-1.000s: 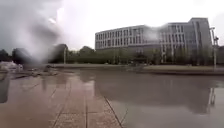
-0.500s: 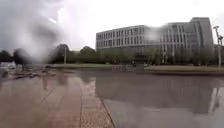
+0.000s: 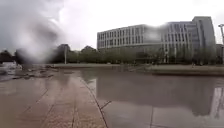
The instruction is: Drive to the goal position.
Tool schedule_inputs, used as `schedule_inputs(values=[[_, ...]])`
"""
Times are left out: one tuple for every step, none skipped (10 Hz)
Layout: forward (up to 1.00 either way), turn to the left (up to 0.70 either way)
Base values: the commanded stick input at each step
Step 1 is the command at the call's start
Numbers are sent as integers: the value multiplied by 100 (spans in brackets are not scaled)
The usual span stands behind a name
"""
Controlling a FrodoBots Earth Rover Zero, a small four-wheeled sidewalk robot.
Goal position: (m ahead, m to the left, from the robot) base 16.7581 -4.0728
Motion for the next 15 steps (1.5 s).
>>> schedule_inputs(values=[[70, 0], [70, -2], [70, -11], [70, -27], [70, -32], [70, -25], [70, -13], [70, -5], [70, -1], [70, 0], [70, 0], [70, 0], [70, 0], [70, 0], [70, 0]])
